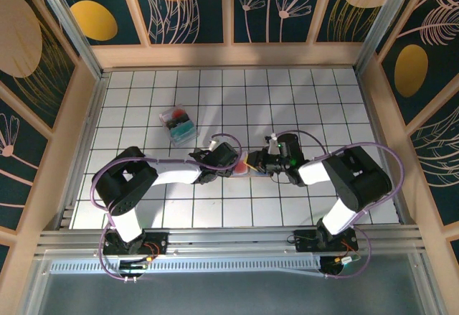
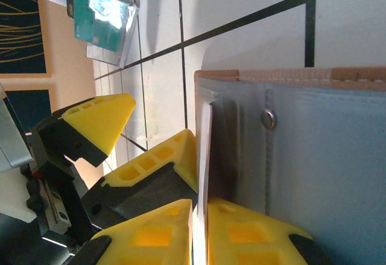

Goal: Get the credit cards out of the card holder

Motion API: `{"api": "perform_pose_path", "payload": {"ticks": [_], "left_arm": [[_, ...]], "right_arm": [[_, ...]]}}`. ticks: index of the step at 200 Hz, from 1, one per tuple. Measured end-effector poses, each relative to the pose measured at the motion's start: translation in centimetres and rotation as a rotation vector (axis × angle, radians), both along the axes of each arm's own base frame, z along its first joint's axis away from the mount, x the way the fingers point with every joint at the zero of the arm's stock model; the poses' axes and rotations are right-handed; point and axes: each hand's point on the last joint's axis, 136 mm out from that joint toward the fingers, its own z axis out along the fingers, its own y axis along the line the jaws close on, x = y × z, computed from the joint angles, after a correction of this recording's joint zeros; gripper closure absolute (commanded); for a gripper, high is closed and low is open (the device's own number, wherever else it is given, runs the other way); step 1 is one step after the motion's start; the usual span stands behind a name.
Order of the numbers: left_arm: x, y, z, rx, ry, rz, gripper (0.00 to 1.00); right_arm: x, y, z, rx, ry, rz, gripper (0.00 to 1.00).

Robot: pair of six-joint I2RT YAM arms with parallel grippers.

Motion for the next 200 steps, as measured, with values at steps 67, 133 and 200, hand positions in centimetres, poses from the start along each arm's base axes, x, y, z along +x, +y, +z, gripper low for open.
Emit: {"api": "perform_pose_path", "payload": {"ticks": [67,133,200], "left_arm": [[0.0,0.0,0.0,0.001,-0.002,0.001,0.01],[0.1,0.0,0.0,0.001,-0.002,0.002,0.01],[0.1,0.0,0.0,0.002,-0.005,0.004,0.01]], "right_arm": [[0.1,-0.8,0.5,0.008,-0.012,-0.019,0.83],[0.2,-0.9,0.7,0.01,-0.019,-0.022,0.95],[0.3,-2.5,-0.2,-0.08,-0.011,-0.06,1.0]]}}
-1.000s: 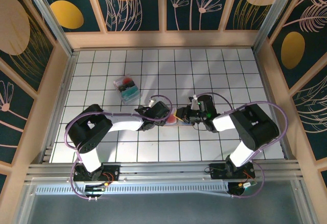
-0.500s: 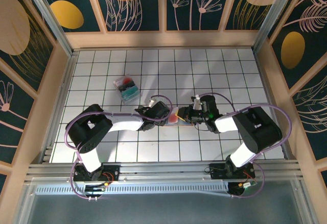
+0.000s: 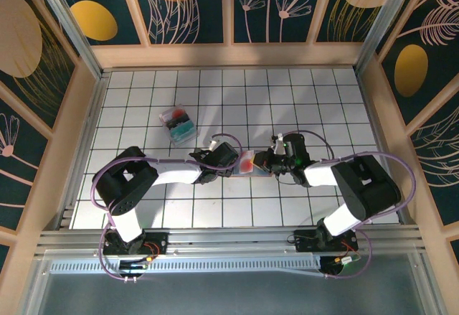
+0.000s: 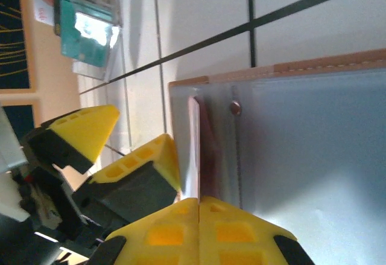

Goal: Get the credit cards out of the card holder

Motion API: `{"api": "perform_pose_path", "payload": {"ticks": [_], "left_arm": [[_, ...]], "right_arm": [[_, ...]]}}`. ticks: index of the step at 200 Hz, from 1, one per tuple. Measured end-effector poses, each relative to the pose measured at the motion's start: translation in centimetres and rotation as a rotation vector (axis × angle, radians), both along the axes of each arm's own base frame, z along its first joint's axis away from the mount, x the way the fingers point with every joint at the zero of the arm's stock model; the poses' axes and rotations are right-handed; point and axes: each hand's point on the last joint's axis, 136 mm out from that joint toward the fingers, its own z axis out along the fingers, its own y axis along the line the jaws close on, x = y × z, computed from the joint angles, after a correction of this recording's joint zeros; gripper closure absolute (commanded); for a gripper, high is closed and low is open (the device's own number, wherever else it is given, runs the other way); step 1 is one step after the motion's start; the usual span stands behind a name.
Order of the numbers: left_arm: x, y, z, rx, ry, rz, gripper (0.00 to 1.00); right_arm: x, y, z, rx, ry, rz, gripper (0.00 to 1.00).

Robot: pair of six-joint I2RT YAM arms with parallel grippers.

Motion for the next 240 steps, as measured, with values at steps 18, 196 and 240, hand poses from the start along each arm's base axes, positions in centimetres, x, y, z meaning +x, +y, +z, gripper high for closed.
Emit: {"api": "perform_pose_path", "payload": {"ticks": [18,196,240], "left_arm": [[0.0,0.0,0.0,0.0,0.0,0.0,0.01],[1.3,-4.0,10.4,-0.336,-0.126,-0.015,0.01],[1.4,-4.9,14.4,-0.645,-0.136,-0.061,0.03]], "right_arm": [[0.1,-0.5,-0.1,-0.039,-0.004,-0.01,1.0],[1.4,-3.5,7.9,-0.148,-0.302,-0.087,1.0],[1.2,-3.4,11.0,-0.027,-0.403,-0.073,1.0]]}}
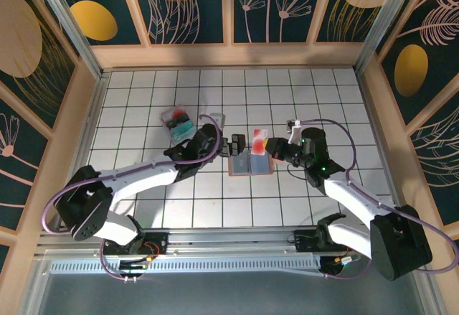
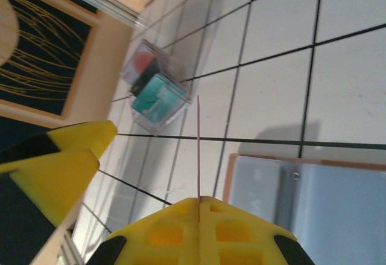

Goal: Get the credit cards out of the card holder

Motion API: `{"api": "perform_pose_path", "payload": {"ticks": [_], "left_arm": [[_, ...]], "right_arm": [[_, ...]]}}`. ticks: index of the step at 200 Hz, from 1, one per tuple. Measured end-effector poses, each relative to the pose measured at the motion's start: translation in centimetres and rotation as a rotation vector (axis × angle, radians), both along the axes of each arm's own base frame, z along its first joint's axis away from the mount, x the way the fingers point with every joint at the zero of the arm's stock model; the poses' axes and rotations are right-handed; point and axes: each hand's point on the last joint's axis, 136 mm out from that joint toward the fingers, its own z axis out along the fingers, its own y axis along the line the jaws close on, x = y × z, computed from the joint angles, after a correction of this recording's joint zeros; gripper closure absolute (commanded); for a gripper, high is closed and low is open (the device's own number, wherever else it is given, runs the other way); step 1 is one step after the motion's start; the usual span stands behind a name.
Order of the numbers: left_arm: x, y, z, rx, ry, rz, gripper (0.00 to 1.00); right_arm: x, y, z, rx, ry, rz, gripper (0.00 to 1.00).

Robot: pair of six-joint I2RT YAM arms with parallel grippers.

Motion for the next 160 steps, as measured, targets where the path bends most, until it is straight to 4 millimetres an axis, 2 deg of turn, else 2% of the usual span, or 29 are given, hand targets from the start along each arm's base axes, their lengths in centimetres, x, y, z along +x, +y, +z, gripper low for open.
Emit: {"api": "perform_pose_path", "payload": {"ticks": [26,88,121,160], "left_arm": [[0.2,0.1,1.0,-0.122,0.012,-0.036,0.07],[-1.7,-3.4,4.4,-0.327,0.01,-0.242,0.25],[-2.6,-4.4,5.2,-0.375,0.014,-0.313,0.31],[-3.5,-5.4,5.4,-0.409,0.031,-0.387,0.45]], "right_arm": [[-0.5,0.3,1.3,0.067,-0.027,0.043,1.0],[-1.6,1.3,5.2,0.183,-0.124,0.134,1.0],[-2.0,1.5,6.6,0.219,-0.157,0.158,1.0],[-2.3,1.8,7.9,0.261,-0.184,0.18,1.0]]}}
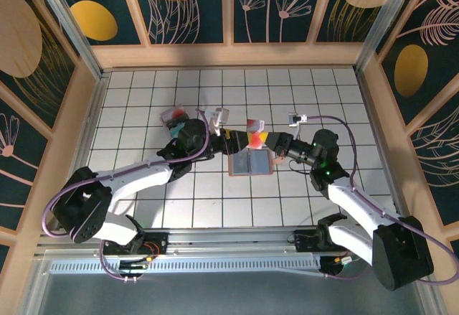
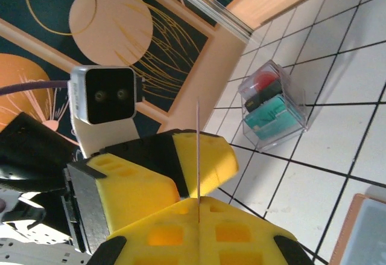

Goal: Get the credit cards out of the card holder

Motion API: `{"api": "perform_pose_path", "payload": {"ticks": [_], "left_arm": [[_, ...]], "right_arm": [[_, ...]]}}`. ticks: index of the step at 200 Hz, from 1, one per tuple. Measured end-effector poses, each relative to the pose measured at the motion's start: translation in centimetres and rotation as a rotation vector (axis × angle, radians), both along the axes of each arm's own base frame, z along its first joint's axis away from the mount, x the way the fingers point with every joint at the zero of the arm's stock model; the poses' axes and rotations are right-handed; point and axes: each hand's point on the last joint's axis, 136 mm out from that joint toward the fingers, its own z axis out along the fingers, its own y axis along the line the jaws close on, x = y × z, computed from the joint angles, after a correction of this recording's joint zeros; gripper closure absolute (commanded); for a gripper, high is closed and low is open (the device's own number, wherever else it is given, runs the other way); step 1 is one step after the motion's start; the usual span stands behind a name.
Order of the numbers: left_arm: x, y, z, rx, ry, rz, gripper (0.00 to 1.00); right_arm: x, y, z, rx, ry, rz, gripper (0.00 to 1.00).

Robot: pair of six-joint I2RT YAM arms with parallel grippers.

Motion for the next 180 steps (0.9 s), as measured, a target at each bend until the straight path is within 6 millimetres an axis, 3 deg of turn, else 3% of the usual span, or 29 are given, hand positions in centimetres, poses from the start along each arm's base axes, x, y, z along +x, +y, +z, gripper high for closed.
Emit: {"api": "perform_pose_path", "payload": {"ticks": [44,72,111,148,180], "left_arm": [[-0.9,-0.8,0.0,-0.026,0.012,-0.069,0.57],[-1.1,-1.0,0.6,-0.047,-0.001,-0.093,0.72],[-1.3,-1.1,1.6,-0.082,-0.023,-0.118,1.0],[-1.3,-1.0,1.4,-0.062,-0.039,-0.115,1.0],[-1.4,-0.5,0.6,0.02,-0.086,-0.1,1.0]], "right_arm": [[-0.2,0.1,0.4,0.029,-0.005,0.015,1.0],[-0.1,0.2,0.6,0.041,-0.007,0.022,1.0],[0.4,0.0,0.4,0.048,-0.001,0.008,1.0],[0.5,0.0,0.0,0.041,0.007,0.006,1.0],[0.6,0.0,-1.6,-0.011,0.043,-0.009,0.74]]}}
